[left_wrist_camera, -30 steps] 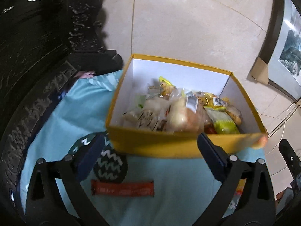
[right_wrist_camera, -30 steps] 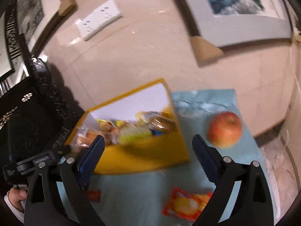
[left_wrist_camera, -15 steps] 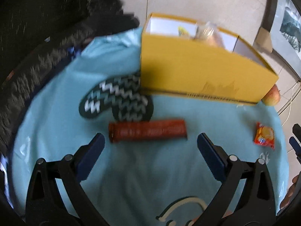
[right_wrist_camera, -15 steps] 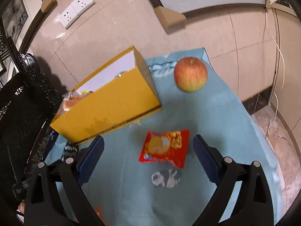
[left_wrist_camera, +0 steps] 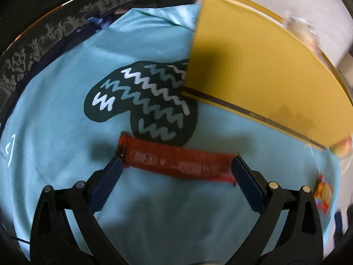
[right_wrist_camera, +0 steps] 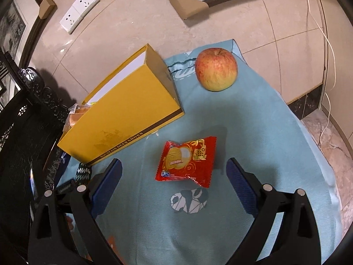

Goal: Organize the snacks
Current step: 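Withdraw both grippers from the box back over the table, then grasp the red snack bar with the left gripper while the right grasps the red biscuit pack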

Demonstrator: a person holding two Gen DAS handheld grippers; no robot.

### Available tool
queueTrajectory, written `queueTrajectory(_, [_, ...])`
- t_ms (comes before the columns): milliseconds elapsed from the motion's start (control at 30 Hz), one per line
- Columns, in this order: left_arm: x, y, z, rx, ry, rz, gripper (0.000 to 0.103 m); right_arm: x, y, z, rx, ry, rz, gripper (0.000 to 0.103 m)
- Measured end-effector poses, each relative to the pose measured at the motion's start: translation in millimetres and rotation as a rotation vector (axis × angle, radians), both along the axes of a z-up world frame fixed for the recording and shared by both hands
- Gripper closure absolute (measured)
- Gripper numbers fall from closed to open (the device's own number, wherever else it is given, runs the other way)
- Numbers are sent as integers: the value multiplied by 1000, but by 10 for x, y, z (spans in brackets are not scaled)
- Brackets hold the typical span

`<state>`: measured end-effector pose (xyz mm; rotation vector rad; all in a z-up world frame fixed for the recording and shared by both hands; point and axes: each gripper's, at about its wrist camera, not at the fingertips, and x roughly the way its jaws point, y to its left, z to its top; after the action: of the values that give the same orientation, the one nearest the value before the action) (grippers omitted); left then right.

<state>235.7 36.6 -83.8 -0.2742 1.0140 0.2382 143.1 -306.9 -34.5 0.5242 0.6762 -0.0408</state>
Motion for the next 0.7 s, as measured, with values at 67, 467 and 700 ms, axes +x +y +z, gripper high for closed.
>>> queueTrajectory(67, [72,-11,-21,38,12,24,3,26,10,-26,-1,11,11,8])
queueTrajectory(467, [-85,121,-24,53,79,38,2,31,3,-53,22,26,27,8])
queueTrajectory(700, [-252,73,10,-68,85,76,2,4,7,-22,33,18,30,8])
